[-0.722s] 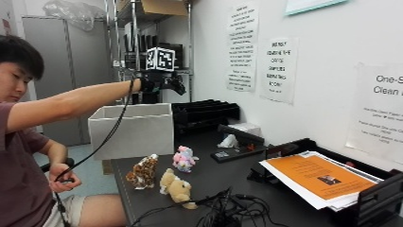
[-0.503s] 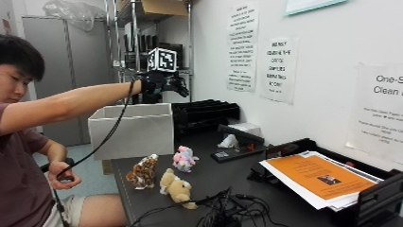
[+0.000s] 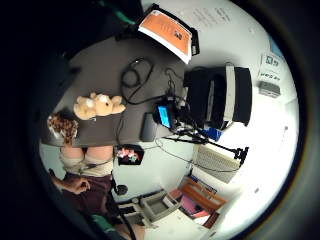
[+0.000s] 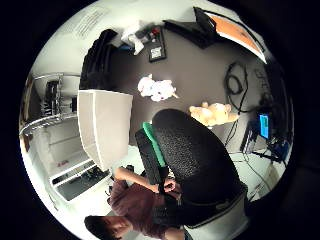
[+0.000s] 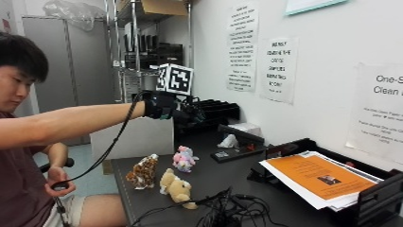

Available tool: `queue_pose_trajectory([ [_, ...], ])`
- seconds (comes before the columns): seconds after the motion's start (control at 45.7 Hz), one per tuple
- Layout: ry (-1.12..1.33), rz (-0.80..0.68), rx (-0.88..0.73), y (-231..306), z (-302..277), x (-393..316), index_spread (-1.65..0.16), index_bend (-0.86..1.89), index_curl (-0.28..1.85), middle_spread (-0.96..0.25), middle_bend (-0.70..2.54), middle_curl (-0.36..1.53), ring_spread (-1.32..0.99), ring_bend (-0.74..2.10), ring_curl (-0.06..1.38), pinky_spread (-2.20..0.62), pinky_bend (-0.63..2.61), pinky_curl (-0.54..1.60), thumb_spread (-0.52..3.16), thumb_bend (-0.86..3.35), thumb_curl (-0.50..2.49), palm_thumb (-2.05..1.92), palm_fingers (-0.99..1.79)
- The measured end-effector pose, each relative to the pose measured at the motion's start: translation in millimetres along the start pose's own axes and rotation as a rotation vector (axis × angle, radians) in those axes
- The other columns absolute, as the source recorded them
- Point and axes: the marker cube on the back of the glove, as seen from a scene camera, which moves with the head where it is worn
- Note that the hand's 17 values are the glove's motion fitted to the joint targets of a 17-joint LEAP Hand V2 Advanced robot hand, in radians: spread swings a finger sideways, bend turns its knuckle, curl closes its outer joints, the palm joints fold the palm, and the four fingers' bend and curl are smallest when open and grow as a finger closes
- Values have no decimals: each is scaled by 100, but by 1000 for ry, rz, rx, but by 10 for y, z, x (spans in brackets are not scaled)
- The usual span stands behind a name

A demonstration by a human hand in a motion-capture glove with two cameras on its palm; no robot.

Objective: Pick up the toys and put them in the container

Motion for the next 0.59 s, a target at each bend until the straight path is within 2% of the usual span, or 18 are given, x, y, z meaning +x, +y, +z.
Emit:
queue_pose_trajectory([
  [0.241,-46,-38,-57,-102,565,90,-22,8,12,-4,18,29,-10,55,21,1,86,32,128,-7,9,-10,-20],
  [0.591,-41,-119,-284,-234,2112,-8,-21,3,11,-1,13,27,-4,43,21,2,85,33,120,-4,16,-4,-31],
])
